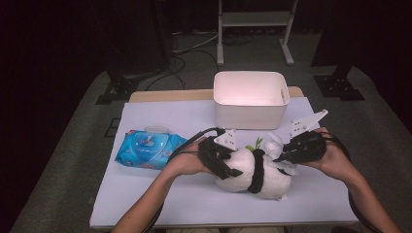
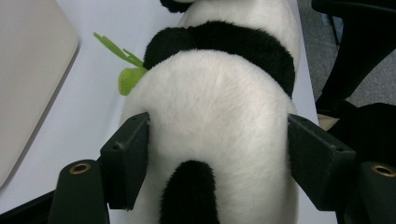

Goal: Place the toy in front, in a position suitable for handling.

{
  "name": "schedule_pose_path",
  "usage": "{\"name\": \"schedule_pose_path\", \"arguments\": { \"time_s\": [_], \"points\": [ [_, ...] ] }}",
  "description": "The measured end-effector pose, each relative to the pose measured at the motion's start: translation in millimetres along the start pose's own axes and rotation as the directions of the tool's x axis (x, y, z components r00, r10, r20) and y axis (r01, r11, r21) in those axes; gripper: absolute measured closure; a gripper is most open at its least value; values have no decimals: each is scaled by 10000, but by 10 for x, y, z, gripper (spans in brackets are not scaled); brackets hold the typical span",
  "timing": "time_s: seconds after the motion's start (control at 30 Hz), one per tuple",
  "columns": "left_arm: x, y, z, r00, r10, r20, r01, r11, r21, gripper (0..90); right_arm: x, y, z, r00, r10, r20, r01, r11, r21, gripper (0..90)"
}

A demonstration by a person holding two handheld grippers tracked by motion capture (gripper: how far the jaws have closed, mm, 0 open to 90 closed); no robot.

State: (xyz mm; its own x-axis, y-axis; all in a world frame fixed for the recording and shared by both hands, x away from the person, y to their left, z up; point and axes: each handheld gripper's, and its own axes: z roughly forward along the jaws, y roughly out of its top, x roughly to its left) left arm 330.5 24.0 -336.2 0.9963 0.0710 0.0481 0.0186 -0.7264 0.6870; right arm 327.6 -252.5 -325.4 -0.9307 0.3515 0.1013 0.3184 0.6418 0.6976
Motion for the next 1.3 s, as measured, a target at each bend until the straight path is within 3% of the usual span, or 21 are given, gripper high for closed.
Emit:
{"name": "schedule_pose_path", "arguments": {
  "time_s": [0.37, 0.57, 0.87, 1.13, 1.3],
  "points": [
    [3, 58, 11, 10000, -31, 58, 32, 9999, -117, 277, 105, 170, 183, 9968, -473, -637, 477, 9988, 52, 790],
    [14, 57, 3, 10000, -18, 40, 18, 9999, 150, 278, 166, 259, 304, 9929, -821, -863, 846, 9961, 263, 788],
    [68, 12, -5, 9988, -348, 353, 358, 9990, -280, 278, 126, 118, 89, 9979, -456, -465, 465, 9987, 194, 789],
    [32, 123, 6, 9995, -99, 285, 104, 9998, -145, 278, 173, 198, 183, 9955, -779, -536, 798, 9962, 347, 788],
    [48, 106, 0, 9996, -128, 246, 130, 9999, -73, 280, 202, 247, 237, 9943, -944, -505, 970, 9940, 504, 786]
  ]
}}
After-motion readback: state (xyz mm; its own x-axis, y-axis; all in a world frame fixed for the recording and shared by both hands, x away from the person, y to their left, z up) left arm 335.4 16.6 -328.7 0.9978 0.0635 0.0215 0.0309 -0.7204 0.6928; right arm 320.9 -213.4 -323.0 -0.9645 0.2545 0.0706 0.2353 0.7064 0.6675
